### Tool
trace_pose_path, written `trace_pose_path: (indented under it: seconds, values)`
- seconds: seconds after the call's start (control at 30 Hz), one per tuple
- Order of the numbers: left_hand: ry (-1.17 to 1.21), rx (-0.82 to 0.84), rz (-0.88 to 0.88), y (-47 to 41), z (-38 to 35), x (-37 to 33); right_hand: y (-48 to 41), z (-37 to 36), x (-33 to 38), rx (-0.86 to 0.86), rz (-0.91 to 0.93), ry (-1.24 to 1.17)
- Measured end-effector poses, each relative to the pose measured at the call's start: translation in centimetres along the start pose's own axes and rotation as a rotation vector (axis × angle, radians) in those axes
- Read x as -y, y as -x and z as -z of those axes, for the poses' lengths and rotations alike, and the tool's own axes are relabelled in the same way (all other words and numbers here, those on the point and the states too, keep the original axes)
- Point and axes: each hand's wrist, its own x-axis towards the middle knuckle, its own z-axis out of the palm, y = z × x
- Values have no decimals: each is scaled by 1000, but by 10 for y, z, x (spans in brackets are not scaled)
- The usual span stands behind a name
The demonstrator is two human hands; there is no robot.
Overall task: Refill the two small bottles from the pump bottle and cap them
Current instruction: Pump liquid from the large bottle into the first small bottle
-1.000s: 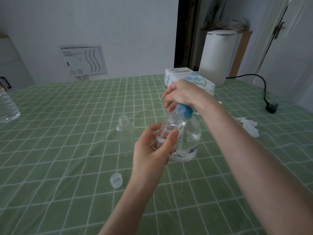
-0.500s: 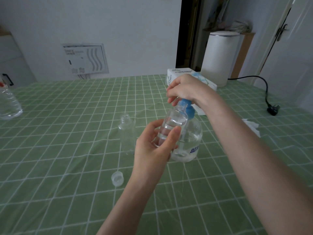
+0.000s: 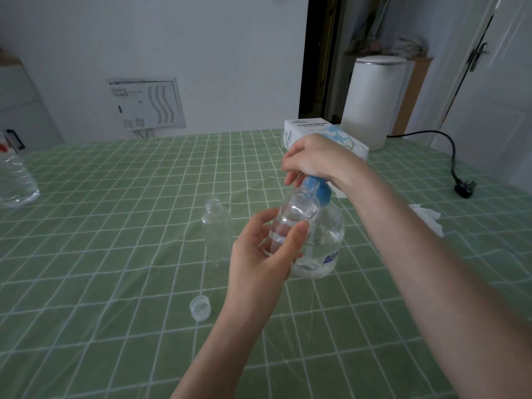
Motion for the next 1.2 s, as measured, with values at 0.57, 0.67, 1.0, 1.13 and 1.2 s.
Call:
trace_pose_path:
  seconds: [0.57, 0.67, 1.0, 1.13, 1.2]
  values:
    - [-24, 0, -21, 0, 1, 3, -1, -1, -2, 38, -39, 41]
    - [-31, -14, -16, 1, 0, 4, 1, -3, -2, 53, -43, 46]
    - [-22, -9, -37, -1, -1, 0, 0, 6, 3, 37, 50, 30]
    - [-39, -14, -38, 0, -1, 1, 0, 4, 2, 71, 13, 8]
    - [-40, -17, -36, 0, 0, 1, 1, 2, 2, 72, 0, 7]
